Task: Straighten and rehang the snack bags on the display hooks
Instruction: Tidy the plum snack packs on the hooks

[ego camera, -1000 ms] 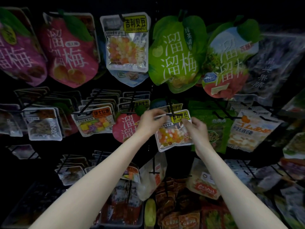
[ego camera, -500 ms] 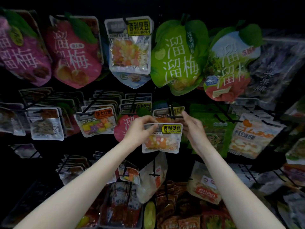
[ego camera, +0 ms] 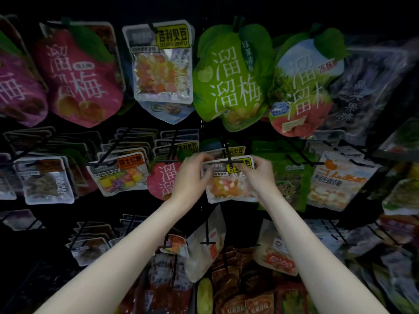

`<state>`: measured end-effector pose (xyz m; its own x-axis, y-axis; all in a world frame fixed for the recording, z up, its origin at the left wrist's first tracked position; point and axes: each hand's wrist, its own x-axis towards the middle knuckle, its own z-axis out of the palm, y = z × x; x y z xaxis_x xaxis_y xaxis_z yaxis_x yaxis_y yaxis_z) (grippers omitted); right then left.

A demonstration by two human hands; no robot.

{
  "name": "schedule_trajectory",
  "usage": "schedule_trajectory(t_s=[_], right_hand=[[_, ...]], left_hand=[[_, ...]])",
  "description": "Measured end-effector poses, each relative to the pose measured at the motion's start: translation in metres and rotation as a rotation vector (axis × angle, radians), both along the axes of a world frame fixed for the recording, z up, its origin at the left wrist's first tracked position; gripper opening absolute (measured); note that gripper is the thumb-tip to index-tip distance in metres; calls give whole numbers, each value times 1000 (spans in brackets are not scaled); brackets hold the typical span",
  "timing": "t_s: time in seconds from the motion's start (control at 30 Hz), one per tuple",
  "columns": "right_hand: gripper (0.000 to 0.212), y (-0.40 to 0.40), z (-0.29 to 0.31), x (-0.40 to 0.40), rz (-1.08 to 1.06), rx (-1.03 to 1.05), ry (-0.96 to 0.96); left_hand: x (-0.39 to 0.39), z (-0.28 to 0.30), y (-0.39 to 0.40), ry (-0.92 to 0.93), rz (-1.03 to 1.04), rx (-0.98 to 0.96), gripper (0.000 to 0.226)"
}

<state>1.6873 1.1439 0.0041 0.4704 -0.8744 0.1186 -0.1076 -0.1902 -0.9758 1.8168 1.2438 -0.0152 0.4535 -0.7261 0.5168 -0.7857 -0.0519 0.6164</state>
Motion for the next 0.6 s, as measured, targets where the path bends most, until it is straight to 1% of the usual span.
schedule_trajectory(t_s=[0.07,0.13,0.17,0.2,0.27,0.3,0.37,0.47,0.53,0.6], right_hand=[[11,0,2,0,-6,-25,32],[6,-2,1,2,-67,-138,112],[10,-1,1,4,-106,-216,179],[18,0,1,7,-141,-275,243],[28,1,1,10,-177,-330,307],[28,3,2,10,-179,-368,298],[21,8,6,5,-189,-492,202],[16,21,15,-5,-259,-803,13],[17,34,23,-10,-217,-953,-67],[19,49,29,-6,-117,-1048,-92]], left_hand=[[5,-7,7,5,-13,13,24],[8,-8,9,-30,6,-21,23],[9,-7,10,-41,17,-41,23],[9,-4,12,-42,24,-48,23],[10,1,17,-47,14,-44,27],[12,4,21,-67,2,-43,29],[13,8,30,-128,-10,-64,30],[16,1,51,-250,21,-62,32],[20,-9,69,-259,23,-88,35],[31,-20,82,-236,74,-143,31]])
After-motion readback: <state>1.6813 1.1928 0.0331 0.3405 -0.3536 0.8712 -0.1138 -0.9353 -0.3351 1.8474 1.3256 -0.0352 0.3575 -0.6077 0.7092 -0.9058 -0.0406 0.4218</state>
